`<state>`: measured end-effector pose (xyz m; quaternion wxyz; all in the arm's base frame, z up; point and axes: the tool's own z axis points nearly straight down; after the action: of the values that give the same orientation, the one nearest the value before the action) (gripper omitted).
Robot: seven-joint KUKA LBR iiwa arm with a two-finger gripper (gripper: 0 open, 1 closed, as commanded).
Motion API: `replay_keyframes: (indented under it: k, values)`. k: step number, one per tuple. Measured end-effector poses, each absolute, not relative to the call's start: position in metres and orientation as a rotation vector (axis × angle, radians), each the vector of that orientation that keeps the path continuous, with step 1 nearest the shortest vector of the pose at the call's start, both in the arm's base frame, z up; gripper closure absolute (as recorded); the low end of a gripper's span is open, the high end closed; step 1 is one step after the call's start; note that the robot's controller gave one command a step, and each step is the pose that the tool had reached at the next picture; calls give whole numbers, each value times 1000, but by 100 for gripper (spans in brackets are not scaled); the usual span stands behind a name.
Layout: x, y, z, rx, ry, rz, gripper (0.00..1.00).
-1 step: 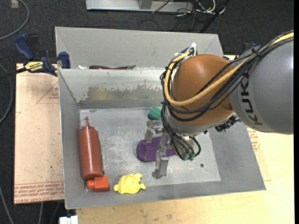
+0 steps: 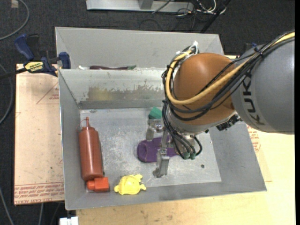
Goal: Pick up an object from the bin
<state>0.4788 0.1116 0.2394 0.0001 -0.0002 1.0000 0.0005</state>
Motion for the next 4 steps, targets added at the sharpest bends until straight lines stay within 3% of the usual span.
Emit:
replay_keyframes:
  k: [1, 2, 3, 4]
  values:
    - [481, 128, 176, -61, 3140, 3, 0]
    - [537, 69, 160, -235, 3133, 4, 0]
    - [519, 86, 152, -230, 3132, -1, 0]
    - [536, 80, 97, -198, 3128, 10, 0]
